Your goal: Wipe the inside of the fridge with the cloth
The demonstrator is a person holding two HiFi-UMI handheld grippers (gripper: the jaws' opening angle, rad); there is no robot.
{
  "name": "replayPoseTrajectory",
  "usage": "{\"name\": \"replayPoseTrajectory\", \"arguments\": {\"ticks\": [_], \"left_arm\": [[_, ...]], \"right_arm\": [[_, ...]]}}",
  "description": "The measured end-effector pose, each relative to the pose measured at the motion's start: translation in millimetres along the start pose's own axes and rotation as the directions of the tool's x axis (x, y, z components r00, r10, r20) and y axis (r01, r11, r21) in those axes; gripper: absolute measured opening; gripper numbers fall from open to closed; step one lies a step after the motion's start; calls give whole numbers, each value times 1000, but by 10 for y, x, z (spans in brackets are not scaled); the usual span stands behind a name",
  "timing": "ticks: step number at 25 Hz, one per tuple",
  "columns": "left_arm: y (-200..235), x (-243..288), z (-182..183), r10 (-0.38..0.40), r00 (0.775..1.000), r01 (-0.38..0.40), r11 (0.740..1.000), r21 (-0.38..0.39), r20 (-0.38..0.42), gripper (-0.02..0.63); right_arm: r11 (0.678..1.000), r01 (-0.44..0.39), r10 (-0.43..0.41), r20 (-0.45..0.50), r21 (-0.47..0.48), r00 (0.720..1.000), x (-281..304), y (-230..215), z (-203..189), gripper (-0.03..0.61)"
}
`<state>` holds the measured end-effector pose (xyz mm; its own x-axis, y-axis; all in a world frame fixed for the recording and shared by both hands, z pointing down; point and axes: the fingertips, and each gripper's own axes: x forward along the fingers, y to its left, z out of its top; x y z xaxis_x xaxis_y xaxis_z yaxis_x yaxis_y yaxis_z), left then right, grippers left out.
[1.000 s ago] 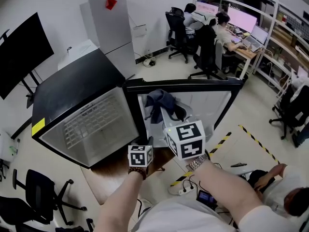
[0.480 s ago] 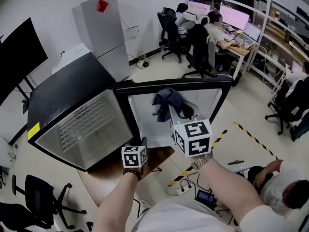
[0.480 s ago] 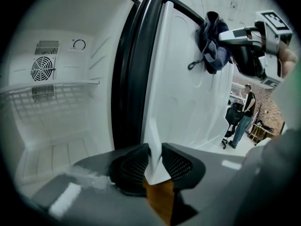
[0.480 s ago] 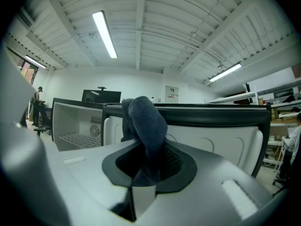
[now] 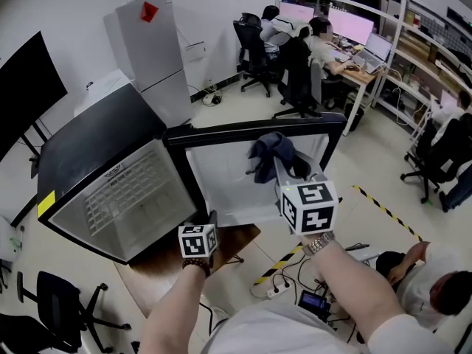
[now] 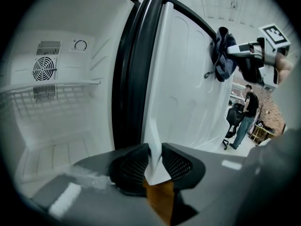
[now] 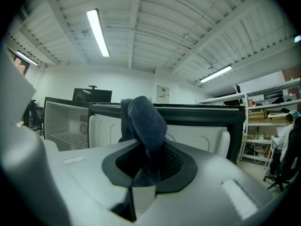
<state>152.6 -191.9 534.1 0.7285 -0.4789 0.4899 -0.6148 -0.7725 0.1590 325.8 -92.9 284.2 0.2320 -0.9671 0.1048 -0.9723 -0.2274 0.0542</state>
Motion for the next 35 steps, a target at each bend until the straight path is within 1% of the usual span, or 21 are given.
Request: {"name": "replayPoseTrajectory", "arguments": {"ticks": [16, 20, 25, 27, 29, 32, 35], "left_arm": [[17, 0, -4, 17, 1000, -17, 1000, -10, 11, 97], [14, -4, -4, 18, 1000, -18, 1000, -13, 13, 97], [5, -10, -6, 21, 1000, -21, 1000, -15, 14, 97], [-3, -6, -9, 19, 1000, -19, 1000, -16, 13, 95], [-10, 4, -4, 14, 1000, -14, 1000, -18, 15, 96], [-15, 4, 5, 9, 1000, -9, 1000, -21, 15, 97], [-28, -4, 4, -3, 1000, 3, 1000, -22, 14, 97]], "right_arm": [[990, 137, -137, -13, 40, 991, -255, -742, -97, 66], [987, 156, -156, -15, 48, 988, -305, -842, -103, 66], [985, 160, -160, -13, 56, 987, -360, -880, -107, 66], [988, 144, -144, -4, 60, 990, -396, -802, -83, 66], [994, 100, -101, 11, 54, 995, -415, -591, -45, 66], [999, -11, 10, 19, 45, 1000, -365, -88, -41, 66], [992, -126, 125, 3, 29, 992, -258, 465, -105, 66]]}}
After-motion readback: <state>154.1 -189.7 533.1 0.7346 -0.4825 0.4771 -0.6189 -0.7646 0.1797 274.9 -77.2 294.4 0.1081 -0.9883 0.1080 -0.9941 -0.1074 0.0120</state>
